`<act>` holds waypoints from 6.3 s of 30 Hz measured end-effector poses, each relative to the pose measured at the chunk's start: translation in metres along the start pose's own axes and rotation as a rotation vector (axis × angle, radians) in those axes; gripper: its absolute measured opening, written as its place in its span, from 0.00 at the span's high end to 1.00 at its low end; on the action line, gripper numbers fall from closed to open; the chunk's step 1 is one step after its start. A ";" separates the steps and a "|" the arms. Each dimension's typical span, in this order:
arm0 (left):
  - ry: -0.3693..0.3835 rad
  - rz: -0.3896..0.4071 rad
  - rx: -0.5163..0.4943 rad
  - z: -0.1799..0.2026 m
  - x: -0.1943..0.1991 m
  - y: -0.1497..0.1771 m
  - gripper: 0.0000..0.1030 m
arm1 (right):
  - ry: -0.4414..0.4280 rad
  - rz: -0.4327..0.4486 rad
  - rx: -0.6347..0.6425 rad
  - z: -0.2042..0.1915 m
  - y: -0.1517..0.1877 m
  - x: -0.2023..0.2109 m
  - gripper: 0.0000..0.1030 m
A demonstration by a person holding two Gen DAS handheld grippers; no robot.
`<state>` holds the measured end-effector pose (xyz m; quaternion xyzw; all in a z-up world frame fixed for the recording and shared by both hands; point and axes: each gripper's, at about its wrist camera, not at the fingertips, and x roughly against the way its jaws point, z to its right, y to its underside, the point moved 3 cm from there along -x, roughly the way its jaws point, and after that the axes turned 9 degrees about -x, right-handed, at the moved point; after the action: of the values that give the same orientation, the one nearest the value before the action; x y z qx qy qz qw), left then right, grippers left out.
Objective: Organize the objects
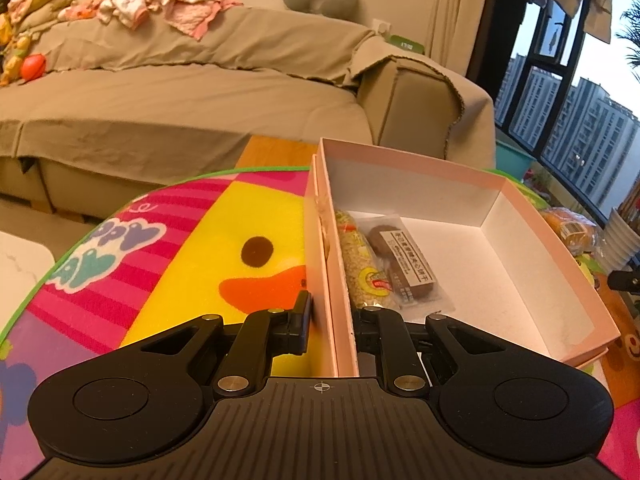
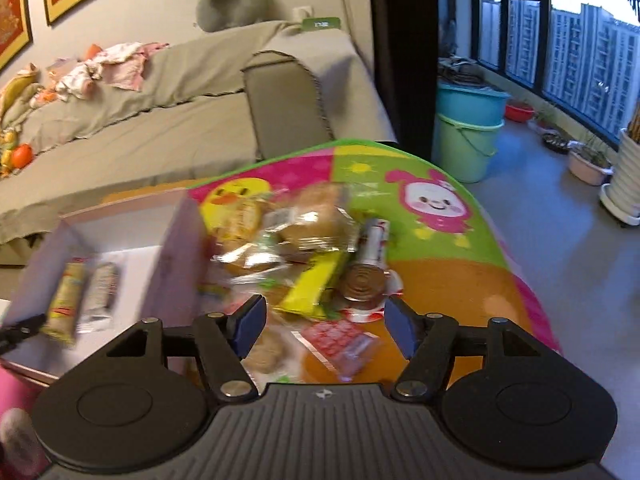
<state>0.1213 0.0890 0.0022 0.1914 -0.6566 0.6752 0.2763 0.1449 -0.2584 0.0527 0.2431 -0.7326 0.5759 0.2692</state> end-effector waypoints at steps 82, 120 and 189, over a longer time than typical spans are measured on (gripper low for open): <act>-0.015 -0.030 -0.060 0.002 -0.002 0.003 0.85 | -0.222 -0.114 0.185 -0.053 0.046 0.122 0.79; -0.015 -0.024 -0.065 0.007 0.002 0.006 0.85 | -0.104 0.040 0.241 -0.060 0.041 0.067 0.27; -0.008 -0.029 -0.044 0.008 0.006 0.008 0.84 | -0.130 0.095 0.179 -0.065 0.010 0.045 0.20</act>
<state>0.1106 0.0823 -0.0002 0.1972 -0.6697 0.6557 0.2876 0.1126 -0.1951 0.0879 0.2680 -0.7050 0.6341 0.1708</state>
